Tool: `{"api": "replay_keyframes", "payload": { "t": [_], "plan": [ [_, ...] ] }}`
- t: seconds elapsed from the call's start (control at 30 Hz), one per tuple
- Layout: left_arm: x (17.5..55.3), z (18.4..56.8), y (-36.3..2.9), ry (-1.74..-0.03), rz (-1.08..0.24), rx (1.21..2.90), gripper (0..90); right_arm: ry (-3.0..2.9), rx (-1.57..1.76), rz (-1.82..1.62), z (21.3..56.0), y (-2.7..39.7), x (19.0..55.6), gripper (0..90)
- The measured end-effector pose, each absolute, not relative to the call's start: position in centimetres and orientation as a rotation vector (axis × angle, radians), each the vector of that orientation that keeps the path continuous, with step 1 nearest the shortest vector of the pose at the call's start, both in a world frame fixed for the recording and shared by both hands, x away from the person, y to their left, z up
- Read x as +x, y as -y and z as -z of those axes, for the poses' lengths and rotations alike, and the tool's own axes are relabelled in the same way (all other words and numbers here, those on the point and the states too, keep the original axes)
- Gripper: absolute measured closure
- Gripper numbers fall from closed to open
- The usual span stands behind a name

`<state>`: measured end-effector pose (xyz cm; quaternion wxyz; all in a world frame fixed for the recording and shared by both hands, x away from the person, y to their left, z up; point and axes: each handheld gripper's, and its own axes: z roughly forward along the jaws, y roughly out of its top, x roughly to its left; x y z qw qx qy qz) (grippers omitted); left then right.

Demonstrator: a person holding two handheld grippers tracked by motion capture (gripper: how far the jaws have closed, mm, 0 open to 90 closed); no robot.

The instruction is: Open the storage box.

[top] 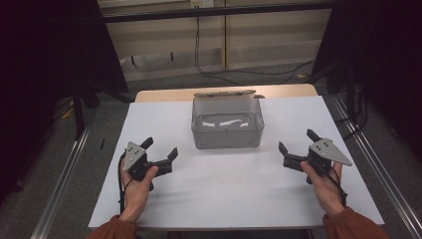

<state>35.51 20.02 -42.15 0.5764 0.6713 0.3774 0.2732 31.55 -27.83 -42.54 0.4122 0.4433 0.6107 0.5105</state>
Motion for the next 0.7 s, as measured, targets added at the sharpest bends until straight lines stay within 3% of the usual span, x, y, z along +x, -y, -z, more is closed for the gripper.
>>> {"api": "replay_keyframes", "payload": {
  "t": [0.43,0.7],
  "plan": [
    [32.2,43.3,-21.8,-0.949,-0.654,1.539,1.7,-1.519,1.138,-1.239,43.5,29.7,26.3,0.0],
    [32.5,43.4,-21.8,-0.979,-0.656,1.532,1.7,-1.523,1.186,-1.258,44.0,29.5,26.6,0.0]
  ]
}}
